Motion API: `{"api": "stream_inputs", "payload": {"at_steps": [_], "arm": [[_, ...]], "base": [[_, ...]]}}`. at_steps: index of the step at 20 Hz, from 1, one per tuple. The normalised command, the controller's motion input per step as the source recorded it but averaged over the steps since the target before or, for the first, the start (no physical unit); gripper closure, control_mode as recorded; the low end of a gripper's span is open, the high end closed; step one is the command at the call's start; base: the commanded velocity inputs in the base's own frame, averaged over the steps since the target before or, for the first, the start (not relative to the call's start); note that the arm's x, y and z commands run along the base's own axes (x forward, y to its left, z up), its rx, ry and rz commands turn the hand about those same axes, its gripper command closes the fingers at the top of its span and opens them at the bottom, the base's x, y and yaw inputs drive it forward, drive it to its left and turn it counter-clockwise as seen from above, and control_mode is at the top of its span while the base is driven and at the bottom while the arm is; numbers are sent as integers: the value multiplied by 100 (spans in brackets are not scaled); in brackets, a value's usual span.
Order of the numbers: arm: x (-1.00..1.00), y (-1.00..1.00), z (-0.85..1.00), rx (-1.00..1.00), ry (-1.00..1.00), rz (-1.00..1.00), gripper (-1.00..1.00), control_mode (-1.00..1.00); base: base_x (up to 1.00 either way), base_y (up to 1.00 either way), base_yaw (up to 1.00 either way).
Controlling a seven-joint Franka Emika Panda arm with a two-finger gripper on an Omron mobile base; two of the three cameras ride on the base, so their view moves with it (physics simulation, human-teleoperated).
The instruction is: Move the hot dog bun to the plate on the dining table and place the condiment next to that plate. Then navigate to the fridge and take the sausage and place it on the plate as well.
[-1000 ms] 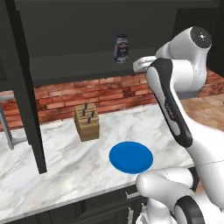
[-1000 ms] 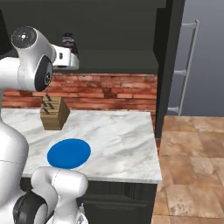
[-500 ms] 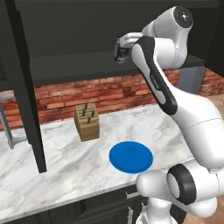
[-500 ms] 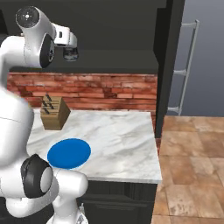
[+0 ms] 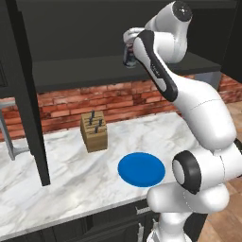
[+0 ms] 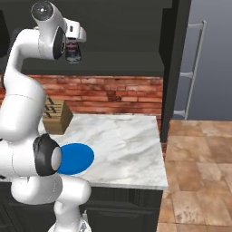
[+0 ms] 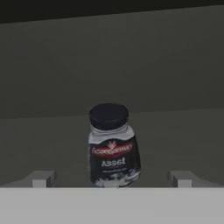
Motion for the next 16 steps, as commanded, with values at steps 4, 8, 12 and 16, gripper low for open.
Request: {"api": "stream_inputs", "payload": {"at_steps": [4, 8, 12, 16], "arm": [[41, 6, 0, 0, 0, 0, -100, -100], [62, 11, -2, 0, 0, 0, -100, -100], [54, 6, 0, 0, 0, 0, -100, -100], [52, 6, 0, 0, 0, 0, -100, -100]], "base": [[0, 0, 0], [0, 0, 0], [0, 0, 0], [0, 0, 0]]}}
